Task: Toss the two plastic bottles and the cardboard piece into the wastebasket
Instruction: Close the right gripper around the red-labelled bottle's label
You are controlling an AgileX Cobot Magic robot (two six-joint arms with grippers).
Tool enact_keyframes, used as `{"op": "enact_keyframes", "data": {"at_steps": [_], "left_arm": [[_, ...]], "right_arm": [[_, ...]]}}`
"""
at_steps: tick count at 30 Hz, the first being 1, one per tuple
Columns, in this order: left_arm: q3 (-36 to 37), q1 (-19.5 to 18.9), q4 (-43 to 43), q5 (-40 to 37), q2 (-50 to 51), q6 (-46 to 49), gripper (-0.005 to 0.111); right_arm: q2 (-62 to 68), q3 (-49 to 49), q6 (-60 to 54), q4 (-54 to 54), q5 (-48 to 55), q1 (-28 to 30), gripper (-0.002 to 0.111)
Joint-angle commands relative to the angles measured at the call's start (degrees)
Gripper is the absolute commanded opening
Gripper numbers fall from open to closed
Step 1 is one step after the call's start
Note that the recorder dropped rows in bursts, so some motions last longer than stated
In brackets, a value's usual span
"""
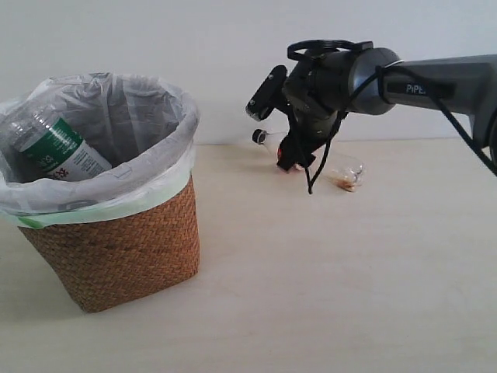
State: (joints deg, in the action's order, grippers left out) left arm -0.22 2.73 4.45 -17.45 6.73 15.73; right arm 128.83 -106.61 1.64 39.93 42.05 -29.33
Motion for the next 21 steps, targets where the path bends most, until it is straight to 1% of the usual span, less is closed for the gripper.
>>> {"op": "enact_keyframes", "data": {"at_steps": [1,5,7,9,13,14,18,20,21], "left_arm": [[0.2,-0.2,0.5,0.7,-0.3,-0.5,0.004],[0.2,-0.2,0.5,0.7,-0.3,-0.5,0.004],[0.2,-0.2,0.5,0.7,-0.3,-0.5,0.004],[0.2,-0.2,0.5,0.7,-0.3,-0.5,0.004],[0.2,-0.2,0.5,0.7,-0.3,-0.5,0.004],[0.2,-0.2,0.5,0.7,-0.3,-0.5,0.004],[0.2,-0.2,0.5,0.7,-0.3,-0.5,0.004],[0.2,-0.2,0.5,0.7,-0.3,-0.5,0.004],[0.2,-0.2,0.5,0.7,-0.3,-0.5,0.004]], "right_arm": [[0.1,-0.1,7.6,4.2,0.4,0.3,0.103],[3.0,-0.1,8.1,4.3,0.1,0.4,0.098],[5.0,-1.0,11.6,5.6,-0.4,1.2,0.093],[6.9,-2.9,15.0,6.8,-0.1,2.4,0.085],[9.8,-4.9,14.3,6.2,-1.0,4.5,0.068],[10.3,-4.9,14.3,6.3,-2.0,4.8,0.066],[12.5,-4.9,14.1,7.1,-3.9,5.6,0.069],[13.2,-4.9,13.9,7.2,-4.3,5.7,0.068],[13.6,-4.9,13.9,7.7,-4.5,5.7,0.066]]}}
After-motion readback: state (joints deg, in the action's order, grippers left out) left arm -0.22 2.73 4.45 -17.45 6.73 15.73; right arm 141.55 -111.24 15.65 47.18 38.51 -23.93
